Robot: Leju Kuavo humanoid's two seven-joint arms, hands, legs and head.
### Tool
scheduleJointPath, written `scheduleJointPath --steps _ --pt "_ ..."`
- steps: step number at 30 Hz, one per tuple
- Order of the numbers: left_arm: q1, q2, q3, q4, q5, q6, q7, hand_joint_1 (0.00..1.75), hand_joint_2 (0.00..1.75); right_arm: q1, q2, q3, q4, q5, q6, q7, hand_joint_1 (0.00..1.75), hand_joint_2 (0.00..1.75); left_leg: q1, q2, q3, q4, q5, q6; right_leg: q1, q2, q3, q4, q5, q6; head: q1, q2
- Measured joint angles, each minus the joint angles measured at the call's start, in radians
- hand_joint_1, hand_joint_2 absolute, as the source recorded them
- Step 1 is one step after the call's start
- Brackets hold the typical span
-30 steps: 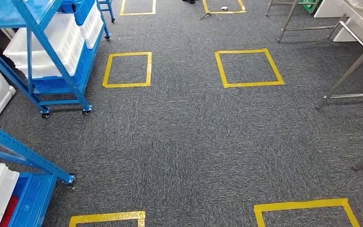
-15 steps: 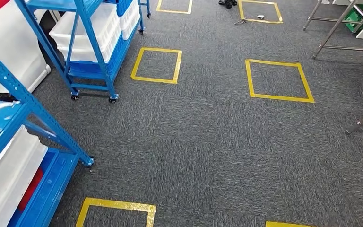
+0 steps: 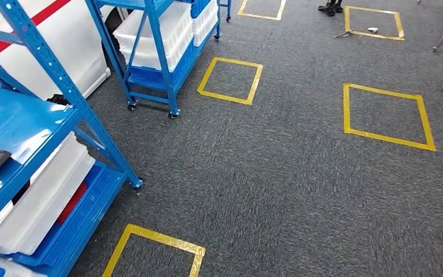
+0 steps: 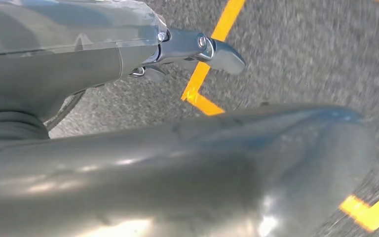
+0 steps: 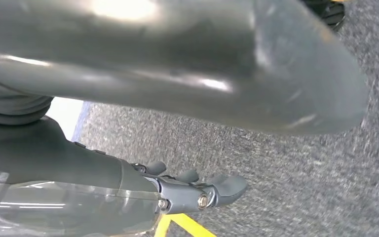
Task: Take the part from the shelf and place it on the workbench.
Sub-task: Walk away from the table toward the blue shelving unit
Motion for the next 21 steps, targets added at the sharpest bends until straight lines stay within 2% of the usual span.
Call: scheduleJointPath --steps 1,2,3,4,5,6,8,9,10,12,13,14,16,17,18,19,20,21 --pt "-0.002 0.004 -0.001 0.000 -0.002 -0.001 -0.003 0.00 0.00 0.003 0.003 0.000 0.000 0.000 0.002 -0.003 0.00 0.00 0.001 0.026 -0.032 0.069 -0.038 -0.005 0.001 -0.015 -0.001 0.000 0.000 -0.004 0.000 0.000" --pt "-0.003 0.008 -0.001 0.000 -0.005 -0.001 -0.005 0.00 0.00 0.006 0.006 0.000 0.000 -0.002 0.004 -0.008 0.00 0.00 0.003 0.039 -0.061 0.135 -0.067 -0.009 0.003 -0.031 -0.001 0.000 -0.001 -0.004 0.000 0.000" --pt "-0.002 0.011 -0.002 -0.001 -0.009 -0.002 -0.008 0.00 0.00 0.007 0.009 0.000 0.000 -0.003 0.006 -0.012 0.00 0.00 0.005 0.046 -0.079 0.179 -0.080 -0.014 0.004 -0.047 -0.001 0.001 -0.003 -0.005 0.000 0.000" --pt "0.001 0.014 -0.002 -0.001 -0.013 -0.003 -0.010 0.00 0.00 0.007 0.012 0.000 0.001 -0.006 0.007 -0.016 0.00 0.00 0.006 0.049 -0.078 0.185 -0.074 -0.017 0.005 -0.061 -0.001 0.002 -0.004 -0.004 0.000 0.000" --pt "0.003 0.017 -0.003 -0.001 -0.016 -0.003 -0.012 0.00 0.00 0.006 0.015 0.000 0.001 -0.009 0.008 -0.018 0.00 0.00 0.007 0.055 -0.055 0.148 -0.049 -0.018 0.005 -0.074 0.001 0.003 -0.006 -0.002 0.000 0.000" --pt "0.005 0.021 -0.004 -0.001 -0.020 -0.004 -0.014 0.00 0.00 0.005 0.019 -0.001 0.001 -0.013 0.008 -0.018 0.00 0.00 0.007 0.067 -0.014 0.077 -0.015 -0.017 0.005 -0.086 0.003 0.005 -0.009 0.000 0.000 0.000" --pt "0.002 0.028 -0.007 -0.001 -0.025 -0.006 -0.017 0.00 0.00 0.004 0.026 -0.001 0.001 -0.020 0.007 -0.018 0.00 0.00 0.003 0.107 0.060 -0.058 0.031 -0.005 0.009 -0.108 0.008 0.010 -0.017 0.008 0.000 0.000" --pt "0.000 0.032 -0.009 -0.001 -0.028 -0.007 -0.017 0.00 0.00 0.002 0.029 -0.002 0.002 -0.023 0.006 -0.018 0.00 0.00 0.001 0.119 0.078 -0.093 0.039 0.003 0.011 -0.117 0.010 0.012 -0.020 0.012 0.000 0.000" --pt "0.000 0.034 -0.010 -0.001 -0.031 -0.008 -0.017 0.00 0.00 0.000 0.032 -0.003 0.002 -0.025 0.004 -0.018 0.00 0.00 -0.002 0.122 0.081 -0.102 0.037 0.011 0.013 -0.125 0.013 0.012 -0.021 0.017 0.000 0.000" --pt "0.001 0.038 -0.014 -0.001 -0.035 -0.008 -0.017 0.00 0.00 -0.006 0.037 -0.006 0.002 -0.030 0.002 -0.019 0.00 0.00 -0.001 0.101 0.079 -0.105 0.042 0.022 0.013 -0.135 0.018 0.012 -0.025 0.028 0.000 0.000" --pt "0.002 0.039 -0.017 -0.001 -0.036 -0.009 -0.017 0.00 0.00 -0.007 0.039 -0.008 0.002 -0.033 0.001 -0.019 0.00 0.00 0.002 0.092 0.080 -0.109 0.046 0.028 0.012 -0.120 0.016 0.020 -0.034 0.033 0.000 0.000" --pt "0.001 0.039 -0.020 -0.001 -0.036 -0.009 -0.016 0.00 0.00 -0.007 0.040 -0.009 0.002 -0.034 0.001 -0.020 0.00 0.00 0.006 0.082 0.080 -0.113 0.050 0.034 0.010 -0.094 0.006 0.047 -0.055 0.038 0.000 0.000" --pt "-0.002 0.039 -0.025 -0.001 -0.036 -0.009 -0.017 0.00 0.00 -0.003 0.042 -0.014 0.002 -0.037 0.000 -0.020 0.00 0.00 0.008 0.061 0.077 -0.115 0.056 0.041 0.005 -0.036 -0.047 0.163 -0.124 0.043 0.000 0.000" --pt "-0.003 0.039 -0.026 -0.001 -0.037 -0.009 -0.018 0.00 0.00 0.000 0.043 -0.016 0.003 -0.038 -0.001 -0.020 0.00 0.00 0.008 0.049 0.074 -0.115 0.057 0.043 0.004 -0.024 -0.082 0.235 -0.157 0.044 0.000 0.000" --pt "-0.003 0.039 -0.027 -0.001 -0.037 -0.010 -0.020 0.00 0.00 0.002 0.044 -0.018 0.003 -0.039 -0.002 -0.020 0.00 0.00 0.007 0.036 0.073 -0.114 0.057 0.043 0.004 -0.019 -0.110 0.289 -0.173 0.045 0.000 0.000" --pt "-0.002 0.039 -0.027 -0.001 -0.038 -0.011 -0.021 0.00 0.00 0.004 0.045 -0.020 0.003 -0.039 -0.003 -0.019 0.00 0.00 0.007 0.022 0.072 -0.113 0.058 0.043 0.003 -0.018 -0.122 0.310 -0.168 0.044 0.000 0.000" --pt "-0.001 0.039 -0.028 -0.001 -0.038 -0.012 -0.023 0.00 0.00 0.006 0.046 -0.021 0.004 -0.040 -0.004 -0.019 0.00 0.00 0.007 0.008 0.073 -0.111 0.057 0.042 0.003 -0.015 -0.113 0.285 -0.140 0.043 0.000 0.000" --pt "-0.001 0.039 -0.028 -0.001 -0.038 -0.014 -0.025 0.00 0.00 0.007 0.046 -0.022 0.004 -0.040 -0.006 -0.019 0.00 0.00 0.007 -0.007 0.074 -0.109 0.056 0.040 0.002 -0.008 -0.087 0.225 -0.099 0.041 0.000 0.000"
